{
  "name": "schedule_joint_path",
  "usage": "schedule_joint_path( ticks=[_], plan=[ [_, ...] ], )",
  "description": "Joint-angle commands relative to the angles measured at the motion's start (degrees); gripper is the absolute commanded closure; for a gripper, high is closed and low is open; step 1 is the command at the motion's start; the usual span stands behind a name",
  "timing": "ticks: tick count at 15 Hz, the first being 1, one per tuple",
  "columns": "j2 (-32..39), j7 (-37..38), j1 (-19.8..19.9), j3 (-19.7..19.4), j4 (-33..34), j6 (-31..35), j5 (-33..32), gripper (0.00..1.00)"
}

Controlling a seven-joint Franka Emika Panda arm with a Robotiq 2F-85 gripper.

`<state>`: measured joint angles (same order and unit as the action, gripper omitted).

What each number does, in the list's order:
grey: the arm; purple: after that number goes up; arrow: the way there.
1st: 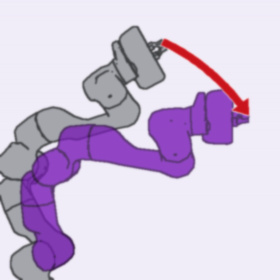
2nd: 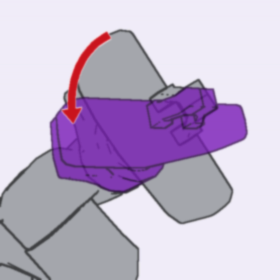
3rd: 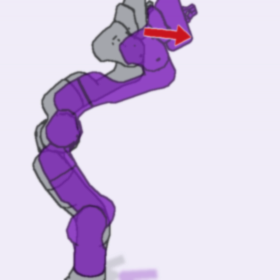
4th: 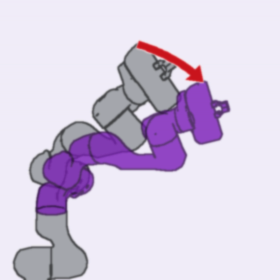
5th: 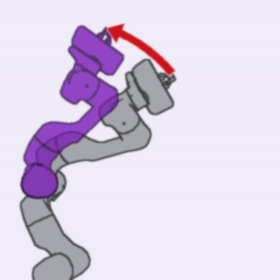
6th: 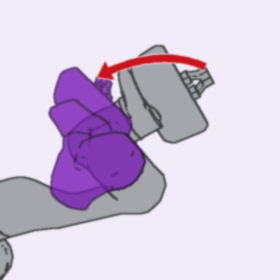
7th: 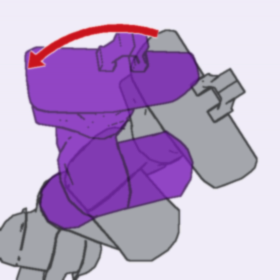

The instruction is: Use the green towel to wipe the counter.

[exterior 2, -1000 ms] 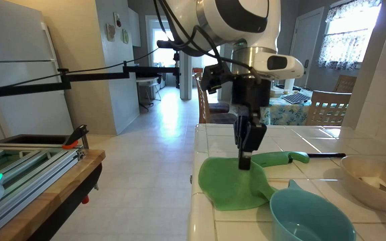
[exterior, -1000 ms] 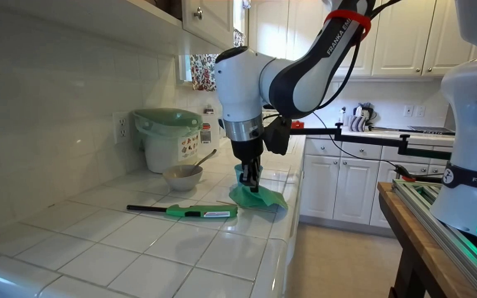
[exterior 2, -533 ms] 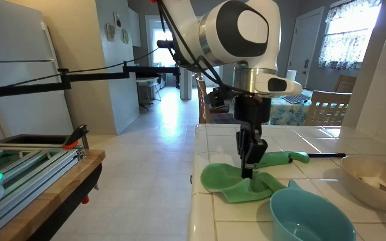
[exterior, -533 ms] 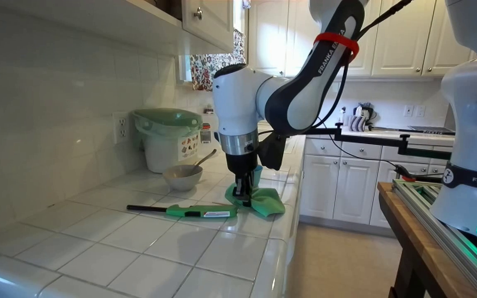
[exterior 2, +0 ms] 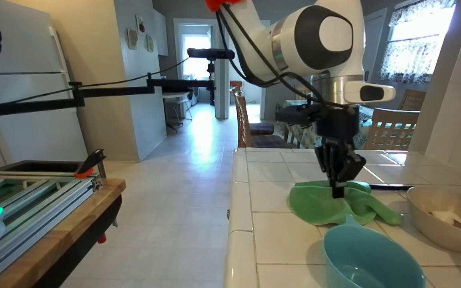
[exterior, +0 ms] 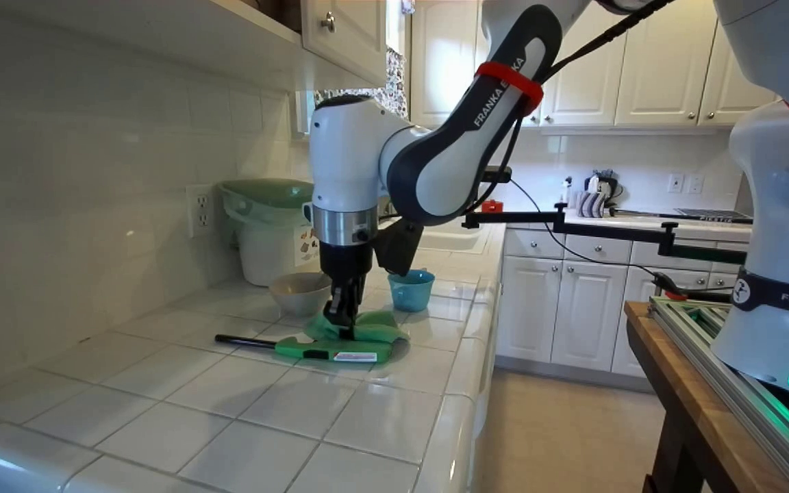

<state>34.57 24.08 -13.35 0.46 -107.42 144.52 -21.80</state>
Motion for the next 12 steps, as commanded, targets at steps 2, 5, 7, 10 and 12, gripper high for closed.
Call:
schedule_joint_path(
  ticks=[2,5,7,10,12],
  plan=[
    [4.5,-6.5,0.0,-0.1,7.1,0.2,4.1,0.99],
    [3.7,-6.7,0.3,-0.7,5.3,0.6,5.3,0.99],
    [2.5,-6.2,0.3,-1.5,3.2,0.6,5.6,0.99],
    [0.3,-5.3,0.5,-2.9,0.2,0.9,5.4,0.99],
    [-0.7,-5.2,0.8,-3.7,-1.3,0.9,5.3,0.99]
  ],
)
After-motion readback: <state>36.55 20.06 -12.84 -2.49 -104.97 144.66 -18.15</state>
